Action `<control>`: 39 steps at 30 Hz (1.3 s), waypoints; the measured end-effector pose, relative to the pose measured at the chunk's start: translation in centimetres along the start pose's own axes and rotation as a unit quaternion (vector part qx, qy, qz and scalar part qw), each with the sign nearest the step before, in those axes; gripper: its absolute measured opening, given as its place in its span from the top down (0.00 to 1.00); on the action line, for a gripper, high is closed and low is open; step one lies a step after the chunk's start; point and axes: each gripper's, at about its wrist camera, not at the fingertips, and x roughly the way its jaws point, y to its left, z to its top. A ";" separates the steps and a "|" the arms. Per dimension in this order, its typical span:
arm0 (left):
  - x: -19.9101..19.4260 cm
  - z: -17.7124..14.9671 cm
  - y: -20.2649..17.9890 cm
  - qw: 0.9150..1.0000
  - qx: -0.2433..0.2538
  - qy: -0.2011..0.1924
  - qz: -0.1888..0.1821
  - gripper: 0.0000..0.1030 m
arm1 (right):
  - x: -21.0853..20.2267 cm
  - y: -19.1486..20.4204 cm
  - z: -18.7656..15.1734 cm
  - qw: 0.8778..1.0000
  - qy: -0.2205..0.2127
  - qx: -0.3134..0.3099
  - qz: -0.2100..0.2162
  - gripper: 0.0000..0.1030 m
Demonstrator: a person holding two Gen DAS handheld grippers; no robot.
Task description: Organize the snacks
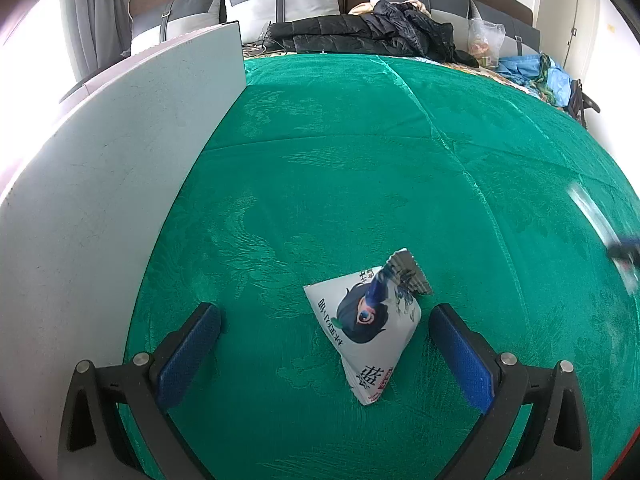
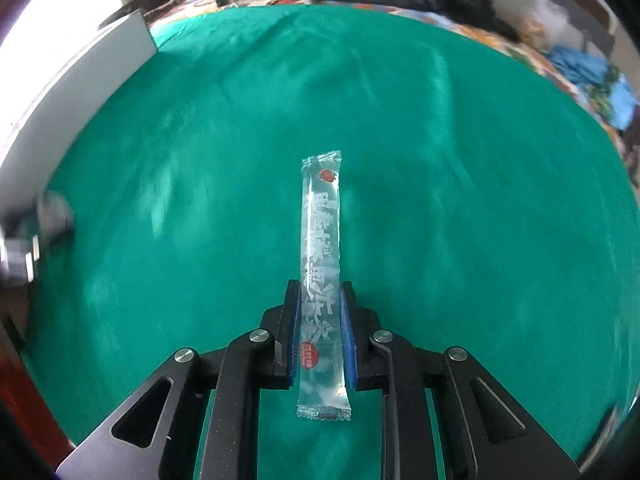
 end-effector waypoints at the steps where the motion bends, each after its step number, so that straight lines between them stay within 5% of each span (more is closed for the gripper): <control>1: 0.0 0.0 0.0 1.000 0.000 0.000 0.000 0.00 | -0.5 0.1 -1.1 1.000 -0.019 -0.003 -0.002 0.79; 3: 0.0 0.0 0.0 1.000 0.000 0.000 0.000 0.00 | -1.2 0.3 -3.4 0.998 -0.059 -0.005 -0.009 0.71; 4: 0.0 0.0 0.0 1.000 0.000 0.000 0.000 0.00 | -1.3 0.4 -4.1 0.996 -0.083 -0.001 -0.014 0.54; 5: 0.0 0.0 0.0 1.000 0.000 0.000 0.000 0.00 | -1.2 0.7 -4.4 0.995 -0.094 0.007 -0.022 0.26; 6: 0.0 0.0 0.0 1.000 0.000 0.000 0.000 0.00 | -0.8 0.7 -4.5 0.994 -0.099 0.020 -0.032 0.20; 13: 0.0 0.1 0.1 1.000 0.001 0.000 0.001 0.00 | -0.3 0.5 -3.5 0.993 -0.096 0.055 -0.043 0.13; 39: -0.1 0.0 0.1 1.000 0.001 0.000 0.001 0.00 | -0.3 0.2 -3.8 0.993 -0.096 0.057 -0.042 0.12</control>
